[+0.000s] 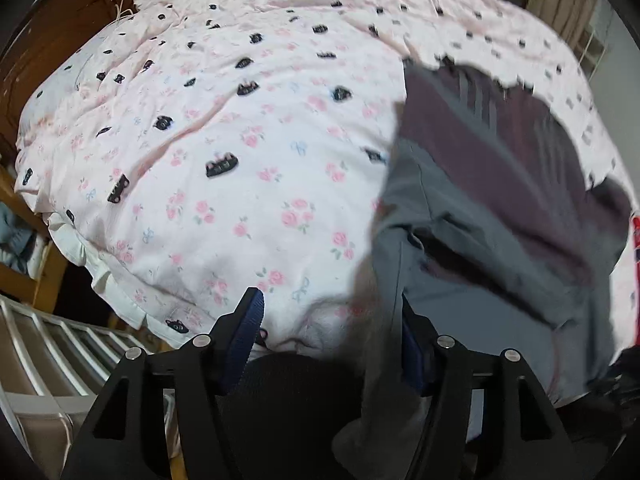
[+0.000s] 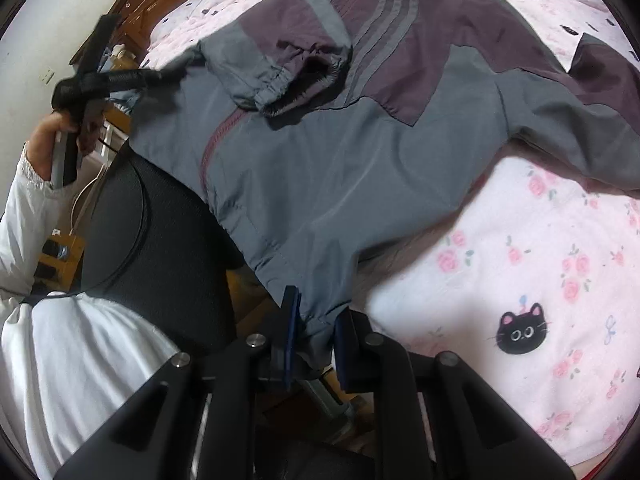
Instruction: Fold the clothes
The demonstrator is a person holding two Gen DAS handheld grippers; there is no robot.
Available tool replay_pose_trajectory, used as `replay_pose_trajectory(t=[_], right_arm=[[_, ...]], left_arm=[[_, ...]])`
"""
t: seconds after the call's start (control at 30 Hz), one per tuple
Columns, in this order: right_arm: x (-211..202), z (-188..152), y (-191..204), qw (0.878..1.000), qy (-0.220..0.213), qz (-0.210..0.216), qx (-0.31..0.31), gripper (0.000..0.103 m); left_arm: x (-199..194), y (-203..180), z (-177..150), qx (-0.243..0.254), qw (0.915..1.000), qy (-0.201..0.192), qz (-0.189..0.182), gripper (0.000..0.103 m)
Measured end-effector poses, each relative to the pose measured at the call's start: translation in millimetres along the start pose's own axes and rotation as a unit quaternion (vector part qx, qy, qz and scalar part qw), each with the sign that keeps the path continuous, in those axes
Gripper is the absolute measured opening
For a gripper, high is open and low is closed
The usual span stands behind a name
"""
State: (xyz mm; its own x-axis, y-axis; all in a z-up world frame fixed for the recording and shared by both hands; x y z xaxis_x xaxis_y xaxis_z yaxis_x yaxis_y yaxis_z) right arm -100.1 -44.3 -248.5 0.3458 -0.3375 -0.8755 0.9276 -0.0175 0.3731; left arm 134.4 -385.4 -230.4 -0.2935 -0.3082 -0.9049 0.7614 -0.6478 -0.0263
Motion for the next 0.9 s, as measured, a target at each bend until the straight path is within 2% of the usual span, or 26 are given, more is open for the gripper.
replay_pose_trajectory(t=[0.03, 0.13, 0.23, 0.27, 0.43, 0.5, 0.57, 0.67, 0.73, 0.8, 0.9], right_arm=[[0, 0, 0, 1.0, 0.005, 0.008, 0.0, 0.017], [-1, -2, -1, 0.999, 0.028, 0.023, -0.003, 0.031], [-10, -3, -8, 0.999, 0.043, 0.002, -0.018, 0.035], [-13, -3, -10, 0.999, 0.045, -0.002, -0.02, 0.035], [-47, 6, -26, 0.998, 0.04, -0.038, -0.039, 0.038], [-67, 17, -34, 0.997, 0.026, -0.056, -0.047, 0.052], [-87, 42, -42, 0.995, 0.003, -0.079, -0.053, 0.056], [-109, 91, -59, 0.994, -0.037, -0.1, -0.038, 0.056], [-116, 129, -69, 0.994, -0.07, -0.084, 0.001, 0.056], [-119, 169, -87, 0.993, -0.1, -0.043, 0.052, 0.056], [-105, 219, -106, 0.985, -0.119, 0.038, 0.118, 0.056]], left_arm=[[-3, 0, 4, 0.008, 1.0, 0.0, 0.002, 0.058], [-9, -2, 13, 0.036, 0.9993, 0.012, 0.0, 0.06], [-4, -5, -5, 0.072, 0.993, 0.088, -0.034, 0.063], [-4, -1, -9, 0.075, 0.9916, 0.101, -0.033, 0.063], [-16, 34, 8, 0.026, 0.9964, 0.079, -0.014, 0.063], [-19, 46, 30, -0.013, 0.9987, 0.045, -0.022, 0.063], [-14, 50, 55, -0.048, 0.9979, 0.015, -0.041, 0.065], [4, 32, 97, -0.092, 0.9896, -0.013, -0.11, 0.065], [24, 5, 131, -0.115, 0.9796, -0.024, -0.163, 0.065], [49, -21, 160, -0.134, 0.9706, -0.021, -0.199, 0.065], [85, -42, 181, -0.163, 0.9579, 0.005, -0.236, 0.065]])
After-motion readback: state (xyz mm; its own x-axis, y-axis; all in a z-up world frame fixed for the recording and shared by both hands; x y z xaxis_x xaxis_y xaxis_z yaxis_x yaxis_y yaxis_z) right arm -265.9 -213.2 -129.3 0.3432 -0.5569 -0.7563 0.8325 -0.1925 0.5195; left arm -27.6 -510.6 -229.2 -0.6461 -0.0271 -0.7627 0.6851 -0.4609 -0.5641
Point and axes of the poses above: each gripper's, at about its wrist camera, not at the fingertips, and x roughly the way its jaws point, y to its left, z to its top, the point moved 8 cm from there along x, roughly the way its jaws point
